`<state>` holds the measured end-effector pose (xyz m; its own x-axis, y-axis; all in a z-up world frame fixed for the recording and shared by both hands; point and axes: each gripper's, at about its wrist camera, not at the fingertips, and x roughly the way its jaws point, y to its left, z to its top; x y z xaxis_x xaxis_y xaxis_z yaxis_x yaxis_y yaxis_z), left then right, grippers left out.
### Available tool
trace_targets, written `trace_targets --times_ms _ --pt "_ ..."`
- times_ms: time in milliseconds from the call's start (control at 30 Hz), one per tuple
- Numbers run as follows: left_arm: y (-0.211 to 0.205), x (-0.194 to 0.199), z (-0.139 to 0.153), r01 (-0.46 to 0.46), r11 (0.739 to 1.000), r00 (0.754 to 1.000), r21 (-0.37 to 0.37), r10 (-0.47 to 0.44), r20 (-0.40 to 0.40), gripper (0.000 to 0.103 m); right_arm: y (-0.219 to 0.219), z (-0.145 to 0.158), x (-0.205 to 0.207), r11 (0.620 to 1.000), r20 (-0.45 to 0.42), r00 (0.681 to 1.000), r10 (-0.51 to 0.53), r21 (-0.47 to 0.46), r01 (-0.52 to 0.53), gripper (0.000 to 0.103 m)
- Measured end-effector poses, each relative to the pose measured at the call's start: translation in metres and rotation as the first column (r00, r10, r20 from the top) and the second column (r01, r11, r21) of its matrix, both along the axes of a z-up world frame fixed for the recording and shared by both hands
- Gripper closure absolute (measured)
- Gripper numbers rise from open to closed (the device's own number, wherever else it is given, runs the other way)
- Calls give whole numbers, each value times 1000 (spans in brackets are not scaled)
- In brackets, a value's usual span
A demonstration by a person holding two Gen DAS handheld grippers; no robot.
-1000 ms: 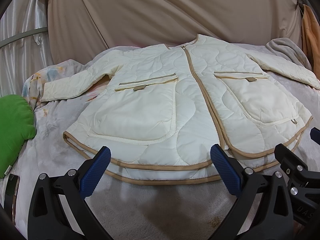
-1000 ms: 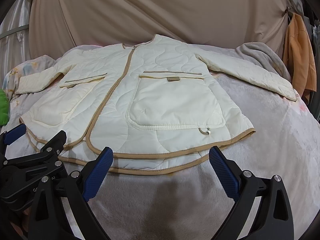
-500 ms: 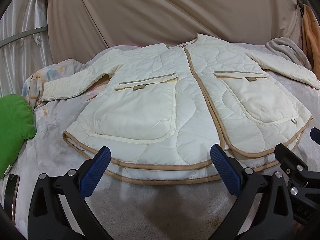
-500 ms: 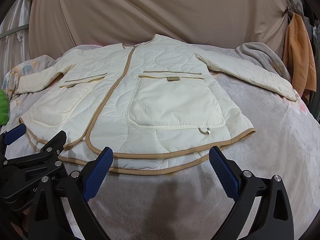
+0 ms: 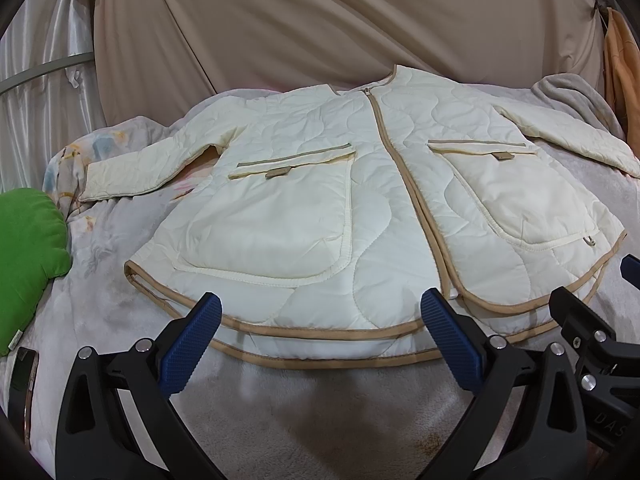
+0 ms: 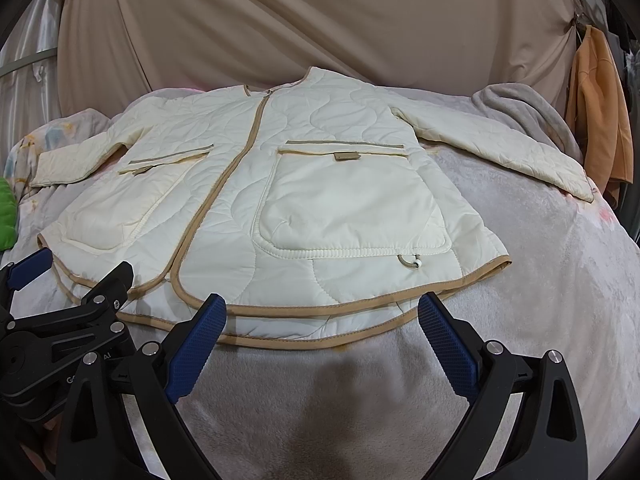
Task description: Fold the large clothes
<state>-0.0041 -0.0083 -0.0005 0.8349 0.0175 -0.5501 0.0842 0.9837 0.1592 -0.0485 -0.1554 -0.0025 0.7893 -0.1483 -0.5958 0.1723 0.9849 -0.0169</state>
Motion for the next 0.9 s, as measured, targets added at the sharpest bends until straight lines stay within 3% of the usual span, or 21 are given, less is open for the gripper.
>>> trace_targets --times_ms 500,633,767,900 --pt "0 1 0 0 1000 1000 -1 0 -4 5 0 0 1 1000 -3 1000 1 -2 -1 7" --pt "1 4 -5 43 998 997 -37 -45 -68 5 -8 0 1 998 -26 999 31 59 -29 8" --pt "14 -3 0 78 991 995 -113 -85 -53 5 -50 17 4 987 -49 999 22 161 -14 10" --pt "24 -8 17 100 991 995 -92 -100 7 5 -131 44 16 984 -17 993 -113 134 114 10"
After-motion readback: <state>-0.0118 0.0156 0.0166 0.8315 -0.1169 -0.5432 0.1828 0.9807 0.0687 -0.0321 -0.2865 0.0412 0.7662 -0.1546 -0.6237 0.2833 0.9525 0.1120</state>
